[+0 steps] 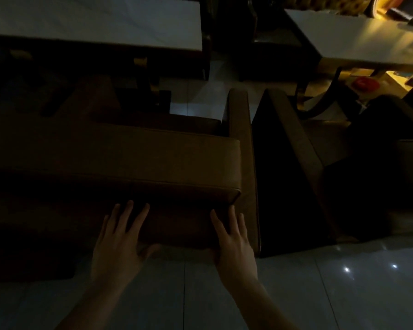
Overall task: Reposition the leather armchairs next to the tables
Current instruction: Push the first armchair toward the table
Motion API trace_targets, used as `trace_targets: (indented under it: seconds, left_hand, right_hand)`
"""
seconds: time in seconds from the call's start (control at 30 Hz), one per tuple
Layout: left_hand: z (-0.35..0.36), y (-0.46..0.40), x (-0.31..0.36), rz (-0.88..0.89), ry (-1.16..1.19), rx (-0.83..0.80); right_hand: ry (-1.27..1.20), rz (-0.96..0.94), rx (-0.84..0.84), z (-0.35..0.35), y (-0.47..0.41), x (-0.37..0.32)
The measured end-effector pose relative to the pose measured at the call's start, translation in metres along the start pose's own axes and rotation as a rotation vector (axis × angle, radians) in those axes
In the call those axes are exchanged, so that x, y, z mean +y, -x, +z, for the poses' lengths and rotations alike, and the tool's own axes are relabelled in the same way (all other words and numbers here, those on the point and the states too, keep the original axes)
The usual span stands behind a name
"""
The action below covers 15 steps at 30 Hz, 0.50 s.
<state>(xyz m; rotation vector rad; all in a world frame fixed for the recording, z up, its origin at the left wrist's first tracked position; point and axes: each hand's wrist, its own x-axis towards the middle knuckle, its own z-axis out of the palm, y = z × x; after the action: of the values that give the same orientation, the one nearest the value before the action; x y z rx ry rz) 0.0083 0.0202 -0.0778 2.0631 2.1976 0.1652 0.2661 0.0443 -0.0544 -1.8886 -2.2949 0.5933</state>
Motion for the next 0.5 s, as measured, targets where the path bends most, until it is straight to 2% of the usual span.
trace_targets:
  seconds: [0.5]
  left_hand:
    - [0.001,0.005,0.011,-0.059,0.039,0.019]
  right_hand:
    - [-0.054,-0.028,-0.005,-0.012,0.000,0.013]
